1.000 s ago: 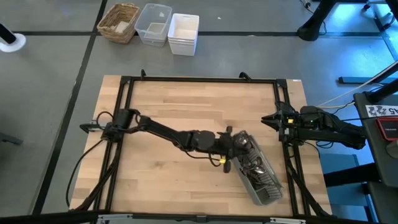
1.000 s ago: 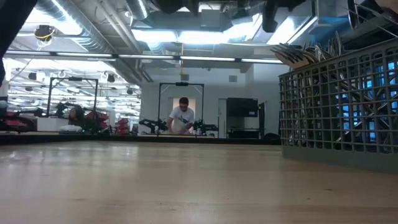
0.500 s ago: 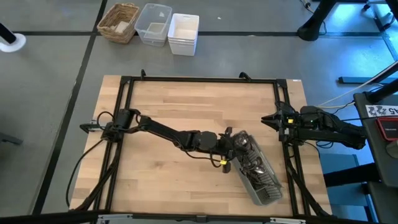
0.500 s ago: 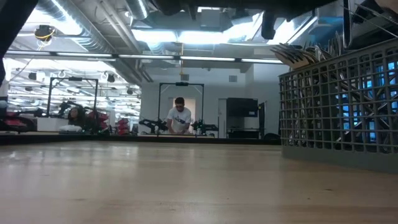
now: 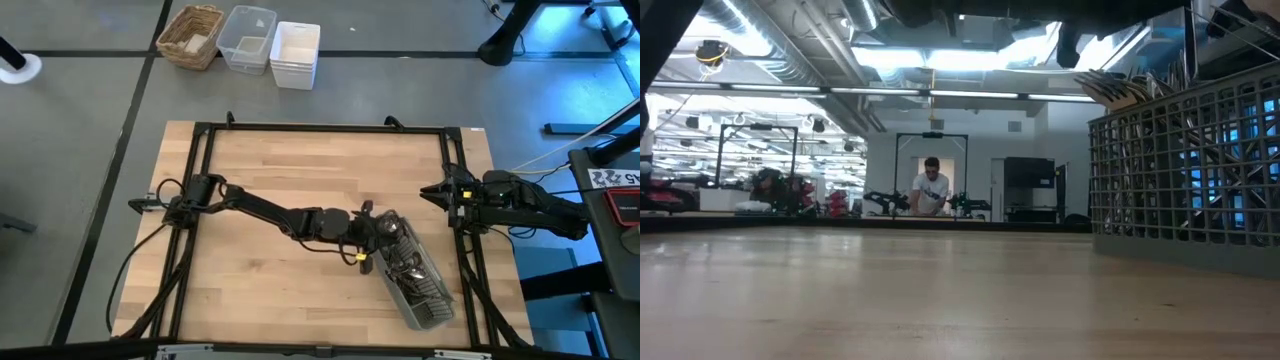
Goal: Sort silverware
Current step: Put the silver spoon into the gray silverware basket
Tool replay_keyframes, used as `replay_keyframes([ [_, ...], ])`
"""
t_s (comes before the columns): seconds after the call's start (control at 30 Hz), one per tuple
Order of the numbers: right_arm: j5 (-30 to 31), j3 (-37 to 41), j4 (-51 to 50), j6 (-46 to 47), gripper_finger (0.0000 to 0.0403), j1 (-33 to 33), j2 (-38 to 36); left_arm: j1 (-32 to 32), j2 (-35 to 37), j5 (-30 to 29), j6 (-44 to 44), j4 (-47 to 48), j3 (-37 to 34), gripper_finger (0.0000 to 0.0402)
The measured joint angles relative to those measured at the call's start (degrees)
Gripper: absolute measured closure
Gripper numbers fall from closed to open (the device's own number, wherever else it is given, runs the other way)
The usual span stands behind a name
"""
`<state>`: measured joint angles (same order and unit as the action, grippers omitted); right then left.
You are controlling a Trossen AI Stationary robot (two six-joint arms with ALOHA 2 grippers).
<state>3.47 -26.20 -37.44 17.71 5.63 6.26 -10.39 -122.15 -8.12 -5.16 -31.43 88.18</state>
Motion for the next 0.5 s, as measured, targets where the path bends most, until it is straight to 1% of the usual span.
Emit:
replay_keyframes([
  [0.1,0.02,0.0,-0.01,-0.02,0.0327,0.01,-0.02,-0.07,0.0,0.0,0.6,-0.44,0.0,0.0385],
  [0.3,0.0,0.0,0.0,0.0,0.0327,0.0,0.0,-0.1,0.0,-0.02,-1.04,-0.55,0.0,0.0382],
  [0.4,0.0,0.0,-0.01,-0.01,0.0327,0.0,0.0,0.0,0.0,0.02,-2.95,-0.26,0.0,0.0361],
  [0.5,0.02,0.0,0.0,0.0,0.0327,0.01,0.0,0.14,0.0,-0.13,-2.88,0.77,0.0,0.032],
])
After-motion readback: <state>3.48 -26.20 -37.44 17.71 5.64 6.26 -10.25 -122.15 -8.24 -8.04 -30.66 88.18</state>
